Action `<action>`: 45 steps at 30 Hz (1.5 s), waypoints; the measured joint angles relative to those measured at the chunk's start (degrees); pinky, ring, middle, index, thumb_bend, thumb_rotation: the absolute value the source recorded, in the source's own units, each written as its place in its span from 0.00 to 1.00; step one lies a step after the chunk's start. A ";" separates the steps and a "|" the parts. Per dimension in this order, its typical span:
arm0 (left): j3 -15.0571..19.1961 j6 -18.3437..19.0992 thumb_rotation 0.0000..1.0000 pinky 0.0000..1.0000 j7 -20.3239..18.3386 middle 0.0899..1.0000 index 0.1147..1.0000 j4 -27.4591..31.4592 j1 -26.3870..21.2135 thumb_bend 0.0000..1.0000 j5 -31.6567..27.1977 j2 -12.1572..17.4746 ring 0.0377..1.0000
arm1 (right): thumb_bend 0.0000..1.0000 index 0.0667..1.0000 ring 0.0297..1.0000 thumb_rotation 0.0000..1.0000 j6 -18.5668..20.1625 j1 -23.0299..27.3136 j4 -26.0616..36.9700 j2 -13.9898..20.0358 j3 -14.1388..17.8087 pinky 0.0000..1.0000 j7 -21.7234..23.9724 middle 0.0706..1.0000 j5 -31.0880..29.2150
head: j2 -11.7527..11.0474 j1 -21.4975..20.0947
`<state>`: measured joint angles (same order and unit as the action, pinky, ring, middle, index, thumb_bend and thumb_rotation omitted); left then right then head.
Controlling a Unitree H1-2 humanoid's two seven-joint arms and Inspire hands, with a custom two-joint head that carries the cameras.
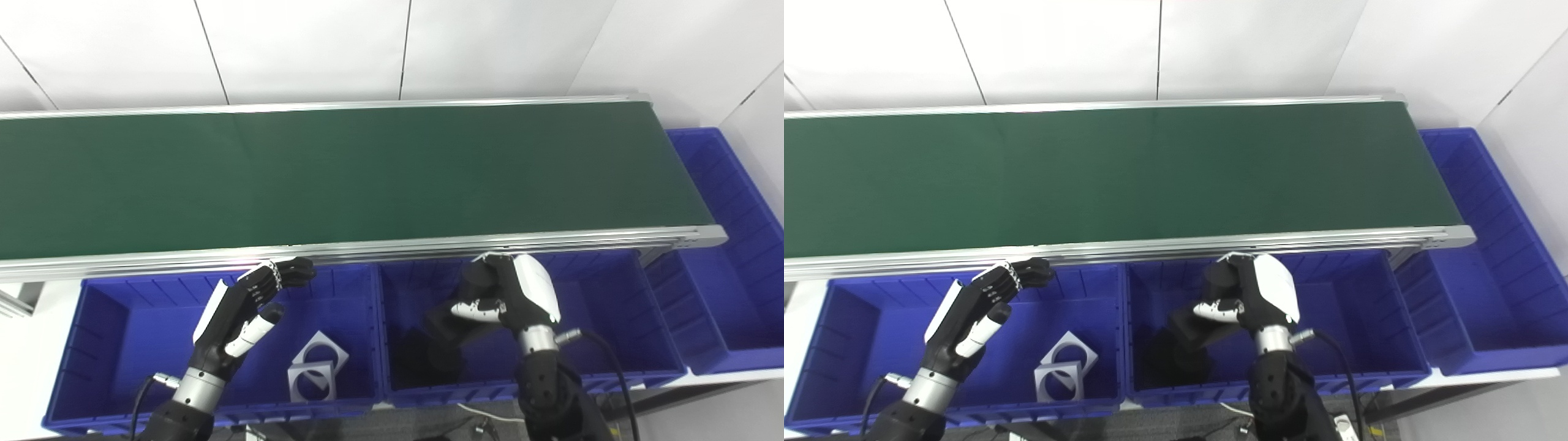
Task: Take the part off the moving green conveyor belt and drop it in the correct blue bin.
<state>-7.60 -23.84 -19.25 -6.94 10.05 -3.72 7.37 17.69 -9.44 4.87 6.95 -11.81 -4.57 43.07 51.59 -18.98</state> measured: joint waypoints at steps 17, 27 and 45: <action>0.04 0.05 0.79 0.73 1.07 0.67 0.66 0.02 0.86 0.67 0.91 0.02 0.72 | 0.87 1.00 0.99 0.43 -10.68 -6.70 1.69 -2.94 -1.87 0.94 -16.66 1.00 0.30 | -1.14 1.49; 0.07 0.05 0.78 0.72 1.47 0.67 0.66 0.04 1.29 0.65 1.94 0.06 0.71 | 0.87 1.00 0.95 0.43 -22.38 -7.83 1.56 -1.99 -2.88 0.87 -19.92 0.98 -4.54 | -1.23 1.58; -0.50 0.40 0.55 0.76 2.18 0.77 0.78 0.81 1.29 0.82 3.12 -0.31 0.78 | 0.99 0.95 0.88 0.42 -30.25 -7.22 0.88 3.98 -3.70 0.84 3.74 0.91 -34.82 | -2.11 8.43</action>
<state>-8.10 -23.44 -17.07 -6.13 11.33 -0.59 7.06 -12.56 -16.66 5.75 10.93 -15.51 -0.83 8.24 49.48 -10.55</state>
